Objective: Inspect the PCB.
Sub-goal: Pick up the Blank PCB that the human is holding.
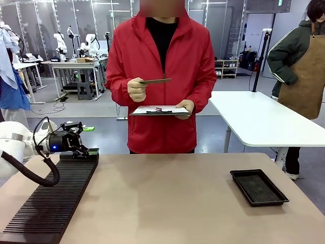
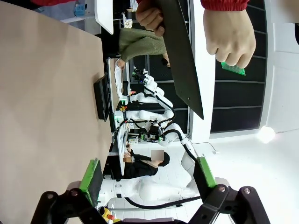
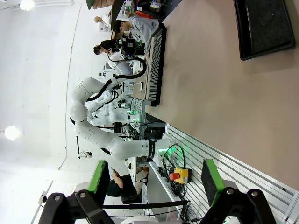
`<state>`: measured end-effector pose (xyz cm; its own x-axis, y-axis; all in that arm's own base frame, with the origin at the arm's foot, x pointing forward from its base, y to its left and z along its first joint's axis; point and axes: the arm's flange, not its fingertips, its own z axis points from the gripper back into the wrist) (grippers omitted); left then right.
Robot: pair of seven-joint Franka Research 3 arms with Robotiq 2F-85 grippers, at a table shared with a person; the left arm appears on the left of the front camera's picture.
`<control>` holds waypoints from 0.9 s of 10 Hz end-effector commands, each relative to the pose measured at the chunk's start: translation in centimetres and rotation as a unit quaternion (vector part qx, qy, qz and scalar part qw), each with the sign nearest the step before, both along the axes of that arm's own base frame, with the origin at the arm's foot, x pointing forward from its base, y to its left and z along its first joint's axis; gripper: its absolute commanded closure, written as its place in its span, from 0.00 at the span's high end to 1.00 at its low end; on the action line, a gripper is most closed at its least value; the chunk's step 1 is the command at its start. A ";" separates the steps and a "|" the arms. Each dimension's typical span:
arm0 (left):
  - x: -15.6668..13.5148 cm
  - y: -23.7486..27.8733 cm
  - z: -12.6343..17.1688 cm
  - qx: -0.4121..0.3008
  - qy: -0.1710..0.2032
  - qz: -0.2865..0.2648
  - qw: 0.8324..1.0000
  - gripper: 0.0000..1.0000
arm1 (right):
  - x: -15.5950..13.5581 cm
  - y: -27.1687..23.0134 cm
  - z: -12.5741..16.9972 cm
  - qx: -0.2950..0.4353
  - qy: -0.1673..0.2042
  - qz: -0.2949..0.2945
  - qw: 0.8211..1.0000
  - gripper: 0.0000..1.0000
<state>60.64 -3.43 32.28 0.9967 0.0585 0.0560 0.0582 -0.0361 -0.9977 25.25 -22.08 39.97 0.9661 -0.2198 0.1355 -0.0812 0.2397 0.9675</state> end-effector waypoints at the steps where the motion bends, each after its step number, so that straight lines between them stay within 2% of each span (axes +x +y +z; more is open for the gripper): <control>1: 0.0 0.0 0.0 0.001 0.000 0.001 1.000 1.00 | 0.0 -0.1 0.2 0.003 0.000 -0.004 1.000 1.00; 6: 0.0 0.0 0.0 0.000 0.000 0.000 1.000 1.00 | 0.0 -0.1 0.2 0.003 0.000 -0.004 1.000 1.00; 7: -1.2 1.0 1.3 -0.008 0.013 -0.015 1.000 1.00 | 0.0 -0.1 0.2 0.003 0.000 -0.004 1.000 1.00; 9: -6.0 4.6 3.1 -0.003 0.008 -0.020 1.000 1.00 | 0.0 -0.1 0.2 0.003 0.000 -0.004 1.000 1.00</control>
